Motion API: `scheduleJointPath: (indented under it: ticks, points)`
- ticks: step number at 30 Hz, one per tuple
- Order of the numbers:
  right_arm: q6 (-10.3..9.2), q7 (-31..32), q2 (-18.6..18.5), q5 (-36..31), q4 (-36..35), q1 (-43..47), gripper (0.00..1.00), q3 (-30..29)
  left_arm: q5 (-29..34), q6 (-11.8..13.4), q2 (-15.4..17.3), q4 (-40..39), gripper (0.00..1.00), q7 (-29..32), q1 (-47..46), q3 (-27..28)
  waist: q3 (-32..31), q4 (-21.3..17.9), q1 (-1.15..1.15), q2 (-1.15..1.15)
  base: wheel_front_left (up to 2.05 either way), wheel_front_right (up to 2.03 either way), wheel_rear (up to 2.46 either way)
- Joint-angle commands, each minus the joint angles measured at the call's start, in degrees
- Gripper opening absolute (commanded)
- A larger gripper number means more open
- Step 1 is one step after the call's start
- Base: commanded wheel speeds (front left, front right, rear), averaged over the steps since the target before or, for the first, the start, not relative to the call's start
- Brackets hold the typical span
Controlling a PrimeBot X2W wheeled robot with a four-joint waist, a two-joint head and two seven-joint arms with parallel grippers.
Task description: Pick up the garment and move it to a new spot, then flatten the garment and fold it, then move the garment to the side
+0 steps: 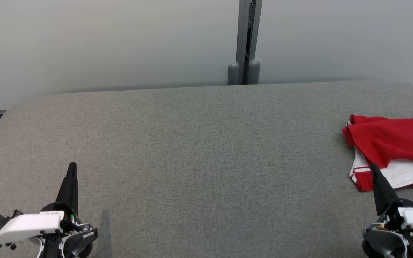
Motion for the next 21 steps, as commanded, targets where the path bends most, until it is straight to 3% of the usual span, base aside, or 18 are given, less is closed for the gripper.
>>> scheduleJointPath:
  ticks: [1, 21]
  points:
    - [0.02, 0.26, -0.08, -0.09, 0.14, -0.42, 0.00, -0.19, -0.05, -0.12, 0.32, 0.02, 0.00, 0.20, -0.77, 0.23, 0.00, 0.00, 0.00, 0.00, 0.00, 0.00, 0.00]
    - [0.02, 0.46, 0.06, -0.22, 0.14, -0.45, 0.00, -0.33, -0.06, -0.12, 0.32, 0.02, 0.00, 0.19, -0.77, 0.22, 0.00, 0.00, 0.00, 0.00, 0.00, 0.00, 0.00]
